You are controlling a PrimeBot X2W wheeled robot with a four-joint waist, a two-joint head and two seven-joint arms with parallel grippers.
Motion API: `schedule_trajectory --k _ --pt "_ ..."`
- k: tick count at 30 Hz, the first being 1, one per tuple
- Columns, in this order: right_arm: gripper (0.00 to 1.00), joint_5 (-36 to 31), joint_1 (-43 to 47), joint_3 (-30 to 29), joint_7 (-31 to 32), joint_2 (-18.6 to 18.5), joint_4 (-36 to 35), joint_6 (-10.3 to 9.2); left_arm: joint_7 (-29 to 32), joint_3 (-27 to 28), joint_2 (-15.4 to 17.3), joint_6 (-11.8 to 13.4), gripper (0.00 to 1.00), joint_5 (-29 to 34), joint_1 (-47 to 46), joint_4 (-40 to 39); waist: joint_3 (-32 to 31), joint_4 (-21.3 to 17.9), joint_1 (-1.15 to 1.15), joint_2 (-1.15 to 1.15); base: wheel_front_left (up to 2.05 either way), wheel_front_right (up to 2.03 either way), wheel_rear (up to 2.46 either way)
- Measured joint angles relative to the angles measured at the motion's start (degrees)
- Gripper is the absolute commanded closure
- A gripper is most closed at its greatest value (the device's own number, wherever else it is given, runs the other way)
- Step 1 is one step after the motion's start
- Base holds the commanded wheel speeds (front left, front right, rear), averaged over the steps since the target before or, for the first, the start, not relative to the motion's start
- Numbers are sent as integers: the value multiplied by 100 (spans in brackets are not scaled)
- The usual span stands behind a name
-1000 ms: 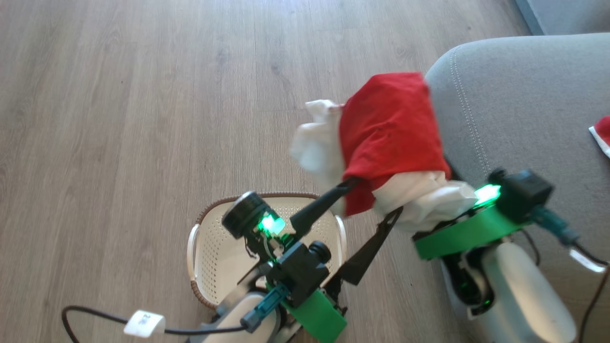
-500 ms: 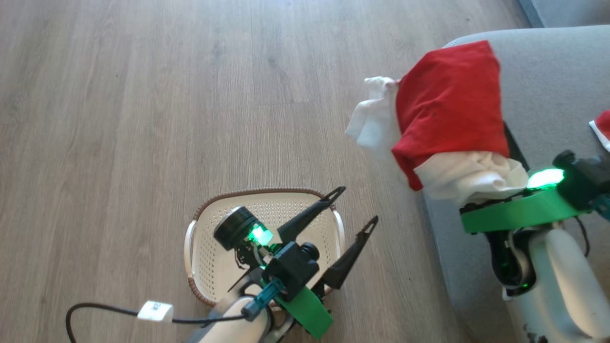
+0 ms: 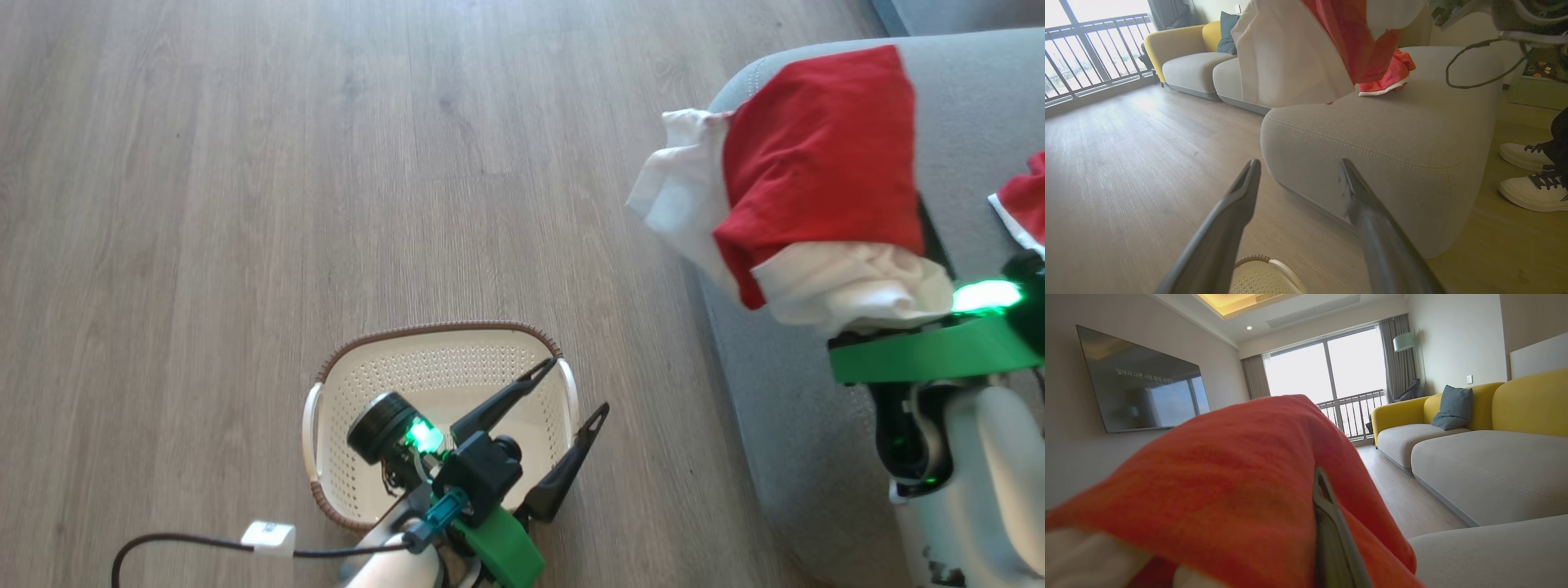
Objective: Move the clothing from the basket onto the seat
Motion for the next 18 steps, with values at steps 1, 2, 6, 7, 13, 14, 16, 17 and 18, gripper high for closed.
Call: schedule_trajectory --k 1,2,6,7,13,14,16,17,18 --pt "100 -1 4 -52 0 1 -4 0 0 9 2 -1 0 0 7 40 3 -7 0 0 0 0 0" --pt "100 -3 7 -111 0 2 -3 0 0 15 0 -1 0 -1 25 79 3 -22 0 0 0 0 0" --pt "100 -45 50 -387 0 19 0 0 0 70 -5 -4 0 -1 80 142 -5 -52 0 0 0 0 0" --pt "100 -47 71 -455 0 20 0 -1 0 113 -10 -4 0 -1 97 141 -6 -57 0 0 0 0 0" --pt "100 -49 370 -756 0 38 7 0 0 277 -27 -1 0 -44 230 134 -7 -67 0 0 0 0 0" --pt "100 -49 391 -788 0 48 12 -1 0 320 -27 -1 0 -44 255 134 -8 -68 0 0 0 0 0" --pt "100 -51 392 -822 0 57 14 0 0 369 -25 -3 0 -44 296 149 -14 -69 0 0 0 0 0" --pt "100 -51 392 -831 0 69 15 -1 0 370 -27 -13 0 -44 296 171 -18 -69 0 0 0 0 0" --pt "100 -51 392 -840 0 81 15 -1 0 372 -30 -46 0 -44 296 192 -22 -68 0 0 0 0 0"
